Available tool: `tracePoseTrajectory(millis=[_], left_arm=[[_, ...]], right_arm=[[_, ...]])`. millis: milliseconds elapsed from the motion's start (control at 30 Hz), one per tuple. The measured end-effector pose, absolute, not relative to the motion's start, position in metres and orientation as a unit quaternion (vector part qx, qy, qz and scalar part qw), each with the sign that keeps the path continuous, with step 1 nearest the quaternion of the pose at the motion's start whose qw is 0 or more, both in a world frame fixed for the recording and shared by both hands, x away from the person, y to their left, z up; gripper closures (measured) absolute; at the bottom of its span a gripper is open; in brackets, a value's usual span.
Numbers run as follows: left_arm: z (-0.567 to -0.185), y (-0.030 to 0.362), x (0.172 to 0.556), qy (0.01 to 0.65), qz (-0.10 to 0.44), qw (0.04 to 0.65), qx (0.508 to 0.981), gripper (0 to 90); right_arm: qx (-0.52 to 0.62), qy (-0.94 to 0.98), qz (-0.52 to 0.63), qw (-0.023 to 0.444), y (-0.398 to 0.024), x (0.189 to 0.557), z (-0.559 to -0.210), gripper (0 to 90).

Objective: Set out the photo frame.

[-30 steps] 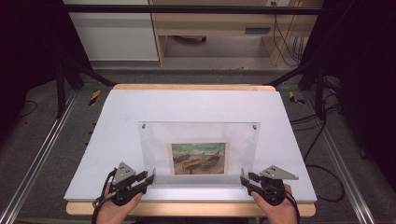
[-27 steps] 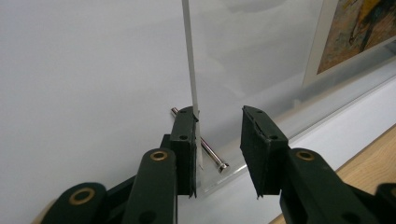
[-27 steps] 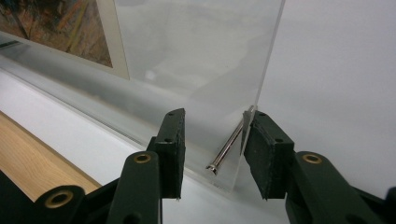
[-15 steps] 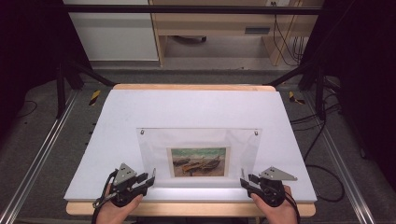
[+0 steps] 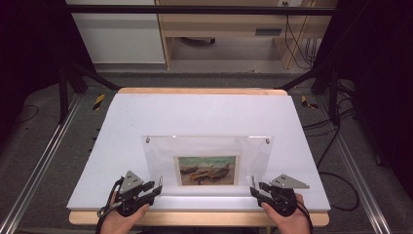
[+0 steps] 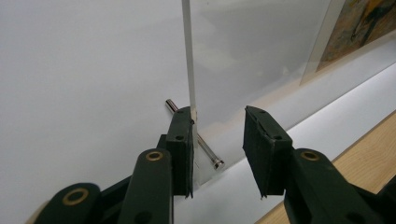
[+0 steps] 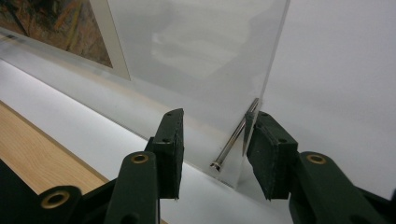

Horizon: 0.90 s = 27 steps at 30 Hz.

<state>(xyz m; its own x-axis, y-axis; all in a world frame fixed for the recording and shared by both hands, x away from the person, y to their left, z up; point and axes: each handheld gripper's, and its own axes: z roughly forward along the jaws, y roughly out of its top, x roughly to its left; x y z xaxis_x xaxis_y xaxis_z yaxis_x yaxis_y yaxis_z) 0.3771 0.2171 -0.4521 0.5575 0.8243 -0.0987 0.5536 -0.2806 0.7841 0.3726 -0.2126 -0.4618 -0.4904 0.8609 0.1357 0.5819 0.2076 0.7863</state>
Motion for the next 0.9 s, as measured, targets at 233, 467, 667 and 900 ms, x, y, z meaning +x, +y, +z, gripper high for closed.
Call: tracePoseTrajectory(millis=[233,467,667,900], left_arm=[[-0.453,0.217,0.378,0.434,0.167,0.414,0.782,58.3],[-0.449,0.226,0.377,0.429,0.164,0.435,0.775,35.1],[-0.442,0.247,0.376,0.432,0.182,0.449,0.761,22.6],[-0.439,0.278,0.385,0.456,0.2,0.461,0.734,14.0]], right_arm=[[0.474,0.757,0.417,0.169,-0.211,0.373,-0.461,49.6],[0.478,0.746,0.426,0.183,-0.218,0.368,-0.456,24.5],[0.486,0.723,0.437,0.223,-0.234,0.359,-0.45,13.2],[0.494,0.705,0.445,0.248,-0.253,0.352,-0.446,11.1]])
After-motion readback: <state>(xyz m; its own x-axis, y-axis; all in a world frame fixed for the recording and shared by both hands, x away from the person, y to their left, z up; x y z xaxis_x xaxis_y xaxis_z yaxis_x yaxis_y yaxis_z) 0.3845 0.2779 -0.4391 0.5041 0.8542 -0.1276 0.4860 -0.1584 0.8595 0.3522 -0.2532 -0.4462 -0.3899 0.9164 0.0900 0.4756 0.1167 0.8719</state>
